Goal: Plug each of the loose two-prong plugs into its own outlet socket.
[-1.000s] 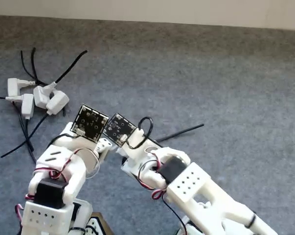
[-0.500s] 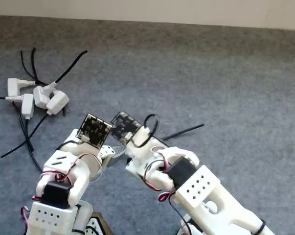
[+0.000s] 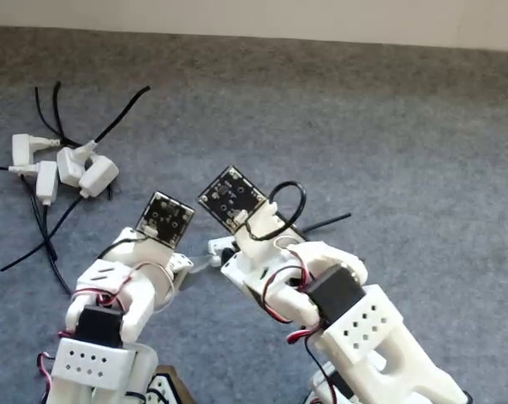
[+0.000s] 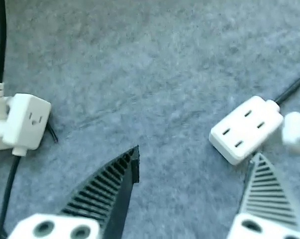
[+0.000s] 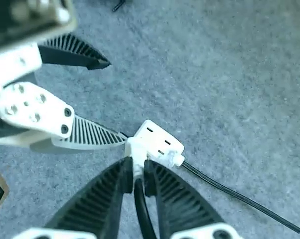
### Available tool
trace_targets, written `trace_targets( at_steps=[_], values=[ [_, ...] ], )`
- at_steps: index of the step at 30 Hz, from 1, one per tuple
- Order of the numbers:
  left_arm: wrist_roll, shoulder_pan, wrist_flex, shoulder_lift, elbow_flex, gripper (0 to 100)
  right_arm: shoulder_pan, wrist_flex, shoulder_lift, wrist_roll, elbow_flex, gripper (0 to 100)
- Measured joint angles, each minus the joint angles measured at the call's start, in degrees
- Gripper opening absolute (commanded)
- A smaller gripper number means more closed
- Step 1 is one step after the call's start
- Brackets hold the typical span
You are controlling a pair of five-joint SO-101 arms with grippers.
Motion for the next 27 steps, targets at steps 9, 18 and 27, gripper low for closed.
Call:
trace_targets(
  at_steps=[9, 18, 27],
  values=[
    [3.3, -13.1, -5.1, 6.0, -7.6, 34, 5.5, 3.5, 16.1, -3.3, -7.3, 0.6],
    [16.8, -28.5, -27.6, 29.8, -7.6, 34, 6.1, 6.1, 43.1, -19.9, -27.0, 0.6],
    [25.5, -37.6, -34.2, 46.7, -12.1, 34, 11.4, 6.1, 46.5, -26.5, -30.4, 0.6]
  ],
)
